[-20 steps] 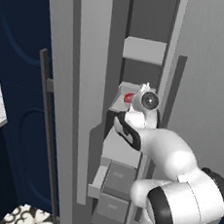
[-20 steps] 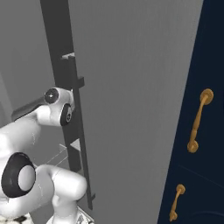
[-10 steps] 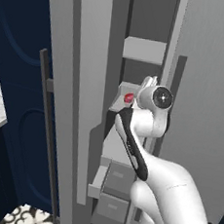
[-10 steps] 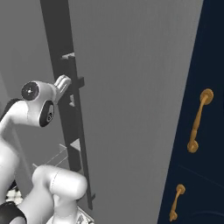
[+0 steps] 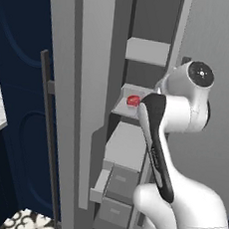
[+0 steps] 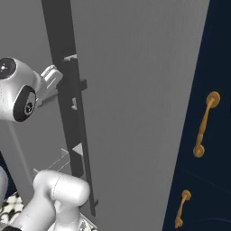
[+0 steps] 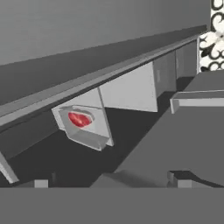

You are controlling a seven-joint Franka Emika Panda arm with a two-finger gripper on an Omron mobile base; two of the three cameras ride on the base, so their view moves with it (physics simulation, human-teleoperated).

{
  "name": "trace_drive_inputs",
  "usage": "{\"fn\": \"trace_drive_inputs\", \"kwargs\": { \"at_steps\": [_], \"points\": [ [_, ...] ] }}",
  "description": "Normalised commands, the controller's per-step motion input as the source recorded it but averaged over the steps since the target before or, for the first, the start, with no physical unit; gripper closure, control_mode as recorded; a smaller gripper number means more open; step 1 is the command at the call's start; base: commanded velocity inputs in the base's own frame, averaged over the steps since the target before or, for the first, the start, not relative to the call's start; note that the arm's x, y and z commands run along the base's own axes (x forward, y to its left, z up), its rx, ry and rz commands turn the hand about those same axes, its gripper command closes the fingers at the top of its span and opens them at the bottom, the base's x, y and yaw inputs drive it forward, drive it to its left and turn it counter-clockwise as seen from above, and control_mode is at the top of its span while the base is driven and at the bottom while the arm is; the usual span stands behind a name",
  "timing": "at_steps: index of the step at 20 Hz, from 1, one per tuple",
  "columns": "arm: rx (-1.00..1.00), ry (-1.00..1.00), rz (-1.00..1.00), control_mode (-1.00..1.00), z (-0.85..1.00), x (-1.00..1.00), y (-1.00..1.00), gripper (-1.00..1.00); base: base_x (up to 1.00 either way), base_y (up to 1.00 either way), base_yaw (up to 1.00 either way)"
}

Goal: Take the meat container that has the steak and place it on the second highest rack of the freezer. Then take the vegetable container that has the carrot and avocado and place it on the highest rack of the freezer.

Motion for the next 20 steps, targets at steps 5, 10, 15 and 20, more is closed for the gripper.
{"fn": "trace_drive_inputs", "kwargs": {
  "at_steps": [5, 10, 15, 20],
  "points": [
    [-0.02, 0.15, 0.18, -1.0, 0.15, -0.9, -0.56, -1.0, 0.0, 0.0, 0.0],
    [-0.1, 0.05, 0.67, -1.0, 0.0, -0.24, -0.52, -1.0, 0.0, 0.0, 0.0],
    [-0.27, -0.09, 0.97, -1.0, 0.0, -0.19, -0.05, -1.0, 0.0, 0.0, 0.0],
    [-0.49, -0.36, 0.86, -1.0, 0.01, -0.44, 0.0, -1.0, 0.0, 0.0, 0.0]
  ]
}}
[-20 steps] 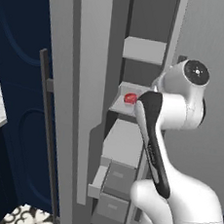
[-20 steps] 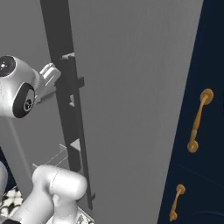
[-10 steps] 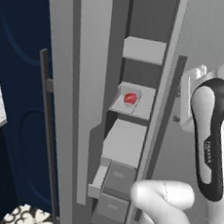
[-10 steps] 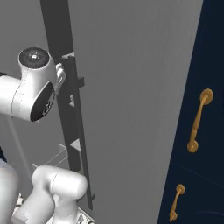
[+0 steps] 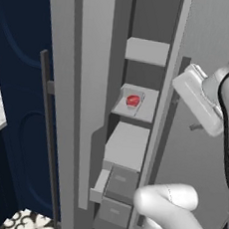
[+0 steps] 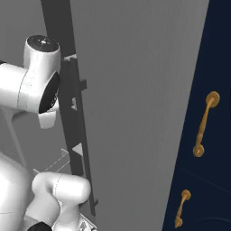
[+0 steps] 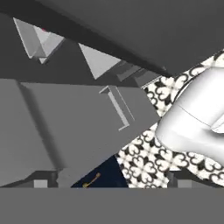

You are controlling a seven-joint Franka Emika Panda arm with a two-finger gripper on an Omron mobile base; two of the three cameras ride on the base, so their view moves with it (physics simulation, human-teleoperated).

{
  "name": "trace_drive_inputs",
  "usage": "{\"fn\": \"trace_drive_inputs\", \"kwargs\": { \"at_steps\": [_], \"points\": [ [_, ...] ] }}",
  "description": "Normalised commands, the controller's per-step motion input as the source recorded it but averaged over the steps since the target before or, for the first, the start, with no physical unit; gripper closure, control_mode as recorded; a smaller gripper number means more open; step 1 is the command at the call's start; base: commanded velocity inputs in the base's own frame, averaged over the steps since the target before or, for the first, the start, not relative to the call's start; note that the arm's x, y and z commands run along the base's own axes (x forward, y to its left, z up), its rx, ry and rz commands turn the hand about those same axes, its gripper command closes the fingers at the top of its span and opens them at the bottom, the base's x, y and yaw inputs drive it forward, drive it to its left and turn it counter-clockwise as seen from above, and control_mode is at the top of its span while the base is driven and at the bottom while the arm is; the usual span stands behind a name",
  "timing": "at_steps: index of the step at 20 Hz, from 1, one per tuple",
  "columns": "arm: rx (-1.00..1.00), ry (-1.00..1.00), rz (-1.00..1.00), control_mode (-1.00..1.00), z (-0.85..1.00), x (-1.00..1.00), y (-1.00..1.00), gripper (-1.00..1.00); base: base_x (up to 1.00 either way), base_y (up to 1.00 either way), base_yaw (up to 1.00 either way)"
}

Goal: Take the meat container that has the steak and place it on the second highest rack of the freezer. Then take the vegetable container that has the carrot and avocado and place it on the highest rack of the freezer.

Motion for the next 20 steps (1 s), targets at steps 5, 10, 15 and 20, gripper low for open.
{"fn": "trace_drive_inputs", "kwargs": {
  "at_steps": [5, 10, 15, 20],
  "points": [
    [-0.62, -0.41, 0.68, -1.0, -0.02, -0.49, 0.0, -1.0, 0.0, 0.0, 0.0],
    [-0.38, -0.2, 0.42, -1.0, -0.13, -0.07, 0.0, -1.0, 0.0, 0.0, 0.0],
    [-0.05, -0.09, 0.07, 1.0, 0.0, -0.29, 0.0, -1.0, -0.6, 0.0, 0.09],
    [0.0, 0.0, 0.0, 1.0, 0.0, 0.0, 0.0, -1.0, -0.86, 0.34, 0.6]
  ]
}}
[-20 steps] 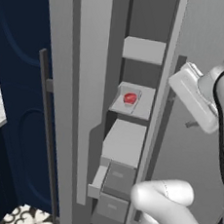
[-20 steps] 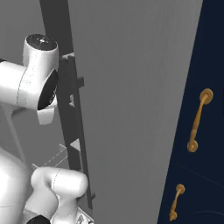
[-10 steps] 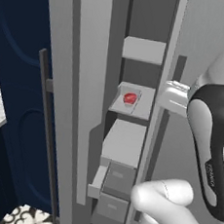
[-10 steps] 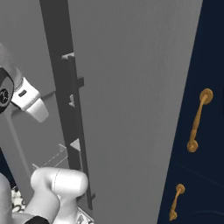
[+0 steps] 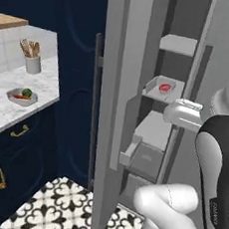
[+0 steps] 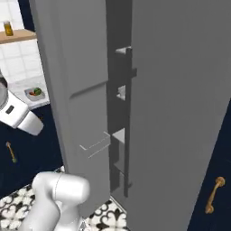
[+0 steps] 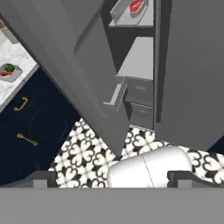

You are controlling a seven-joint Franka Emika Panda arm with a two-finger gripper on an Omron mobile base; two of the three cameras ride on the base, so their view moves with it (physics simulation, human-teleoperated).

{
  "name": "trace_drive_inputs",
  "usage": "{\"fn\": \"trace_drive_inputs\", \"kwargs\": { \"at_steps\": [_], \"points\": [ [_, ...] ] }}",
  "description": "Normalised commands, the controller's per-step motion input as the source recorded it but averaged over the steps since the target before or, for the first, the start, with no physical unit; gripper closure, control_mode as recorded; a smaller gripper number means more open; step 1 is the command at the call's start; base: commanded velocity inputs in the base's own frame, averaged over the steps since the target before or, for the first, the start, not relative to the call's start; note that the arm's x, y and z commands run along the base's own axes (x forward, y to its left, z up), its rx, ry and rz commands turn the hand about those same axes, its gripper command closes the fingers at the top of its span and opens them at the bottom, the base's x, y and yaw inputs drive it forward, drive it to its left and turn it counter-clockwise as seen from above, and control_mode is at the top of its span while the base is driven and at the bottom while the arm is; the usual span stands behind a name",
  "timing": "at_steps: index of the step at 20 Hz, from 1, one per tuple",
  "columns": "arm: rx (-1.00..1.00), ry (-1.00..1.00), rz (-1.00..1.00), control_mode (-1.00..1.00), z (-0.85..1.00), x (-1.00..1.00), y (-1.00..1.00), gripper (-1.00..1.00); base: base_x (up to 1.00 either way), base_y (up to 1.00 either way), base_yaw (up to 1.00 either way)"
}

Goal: Take the meat container that has the steak and place it on the second highest rack of the freezer. Then take the vegetable container that has the carrot and avocado and place it on the highest rack of the freezer.

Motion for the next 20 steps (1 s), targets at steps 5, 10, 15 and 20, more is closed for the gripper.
{"fn": "trace_drive_inputs", "kwargs": {
  "at_steps": [5, 10, 15, 20],
  "points": [
    [0.0, 0.0, 0.0, 1.0, 0.0, 0.0, 0.0, -1.0, -0.08, 0.48, 0.96],
    [0.0, 0.0, 0.0, 1.0, 0.0, 0.0, 0.0, -1.0, 0.48, 0.59, 0.65],
    [0.0, 0.0, 0.0, 1.0, 0.0, 0.0, 0.0, -1.0, 0.84, 0.9, -0.12],
    [0.0, 0.0, 0.0, 1.0, 0.0, 0.0, 0.0, -1.0, 0.15, 0.96, -0.49]
  ]
}}
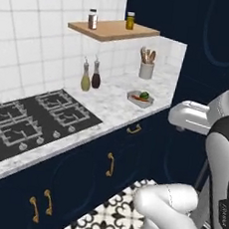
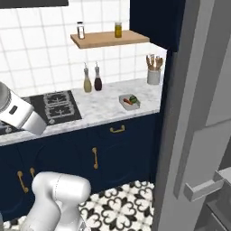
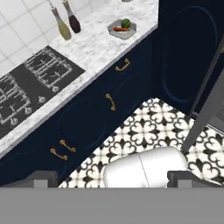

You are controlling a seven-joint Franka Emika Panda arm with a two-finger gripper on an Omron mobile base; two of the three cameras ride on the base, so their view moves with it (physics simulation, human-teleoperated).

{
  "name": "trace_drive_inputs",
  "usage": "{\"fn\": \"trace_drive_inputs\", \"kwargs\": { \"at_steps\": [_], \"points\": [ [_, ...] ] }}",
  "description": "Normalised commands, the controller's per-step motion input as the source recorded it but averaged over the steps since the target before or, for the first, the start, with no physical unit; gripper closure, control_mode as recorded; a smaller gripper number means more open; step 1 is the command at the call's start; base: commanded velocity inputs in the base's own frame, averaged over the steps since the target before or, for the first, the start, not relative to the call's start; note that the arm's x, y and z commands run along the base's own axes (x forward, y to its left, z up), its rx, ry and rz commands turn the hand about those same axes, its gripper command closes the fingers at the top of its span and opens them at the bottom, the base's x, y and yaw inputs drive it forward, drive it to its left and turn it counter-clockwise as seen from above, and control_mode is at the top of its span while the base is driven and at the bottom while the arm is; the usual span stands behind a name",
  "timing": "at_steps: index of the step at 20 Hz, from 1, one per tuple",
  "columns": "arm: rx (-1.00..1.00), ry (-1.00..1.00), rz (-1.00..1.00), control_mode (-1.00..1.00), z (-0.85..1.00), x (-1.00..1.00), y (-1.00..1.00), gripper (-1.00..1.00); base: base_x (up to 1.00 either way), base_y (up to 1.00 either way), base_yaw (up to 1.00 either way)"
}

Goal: Take the meat container that has the steak and place it on the second highest rack of the freezer. Then take the vegetable container that has the carrot and avocado and place it on the highest rack of the freezer.

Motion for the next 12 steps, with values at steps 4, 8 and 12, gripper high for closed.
{"fn": "trace_drive_inputs", "kwargs": {
  "at_steps": [4, 8, 12],
  "points": [
    [0.0, 0.0, 0.0, 1.0, 0.0, 0.0, 0.0, -1.0, 0.44, 0.7, -0.68],
    [0.0, 0.0, 0.0, 1.0, 0.0, 0.0, 0.0, -1.0, 0.8, 0.76, -0.58],
    [0.0, 0.0, 0.0, 1.0, 0.0, 0.0, 0.0, -1.0, 0.94, 0.5, -0.37]
  ]
}}
